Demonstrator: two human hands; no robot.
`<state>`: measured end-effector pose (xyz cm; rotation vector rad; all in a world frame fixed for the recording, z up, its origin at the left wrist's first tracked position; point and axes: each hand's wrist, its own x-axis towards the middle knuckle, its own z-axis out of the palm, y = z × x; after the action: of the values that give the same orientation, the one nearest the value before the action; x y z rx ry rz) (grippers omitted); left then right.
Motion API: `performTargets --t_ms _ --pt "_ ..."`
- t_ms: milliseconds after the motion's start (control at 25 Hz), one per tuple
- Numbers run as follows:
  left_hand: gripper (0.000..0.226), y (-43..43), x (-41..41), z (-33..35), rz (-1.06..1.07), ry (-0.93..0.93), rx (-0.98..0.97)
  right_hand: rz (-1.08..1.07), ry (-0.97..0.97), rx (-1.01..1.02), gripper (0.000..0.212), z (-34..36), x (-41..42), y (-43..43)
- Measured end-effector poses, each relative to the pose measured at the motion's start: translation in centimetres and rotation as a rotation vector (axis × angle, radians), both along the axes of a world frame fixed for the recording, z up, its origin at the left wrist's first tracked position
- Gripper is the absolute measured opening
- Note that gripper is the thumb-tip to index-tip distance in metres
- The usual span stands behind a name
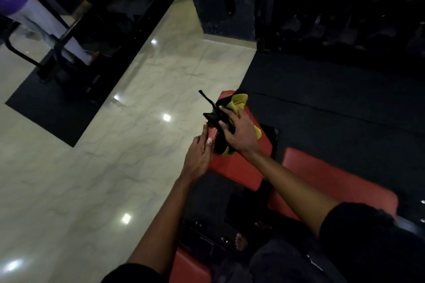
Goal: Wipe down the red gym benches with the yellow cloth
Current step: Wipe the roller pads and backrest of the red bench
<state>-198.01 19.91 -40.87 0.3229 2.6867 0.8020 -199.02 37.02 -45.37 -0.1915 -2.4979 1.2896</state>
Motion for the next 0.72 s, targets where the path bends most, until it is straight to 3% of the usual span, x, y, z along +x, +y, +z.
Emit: performTargets --t_ms 160,400,720 --pt "0.054 0.0 0.2 0.0 -0.014 -0.01 0.002 -0.087 -0.016 -0.041 0.044 0.7 -3.2 1.6" --pt "0.056 -0.2 0.2 0.1 -0.042 -0.011 -0.001 -0.318 -0.135 -0.37 0.037 2.0 -3.7 1.8" --pt "0.058 -1.2 -0.8 0.0 -0.126 -0.067 0.022 -0.367 -0.184 -0.369 0.038 2.6 -1.8 0.5"
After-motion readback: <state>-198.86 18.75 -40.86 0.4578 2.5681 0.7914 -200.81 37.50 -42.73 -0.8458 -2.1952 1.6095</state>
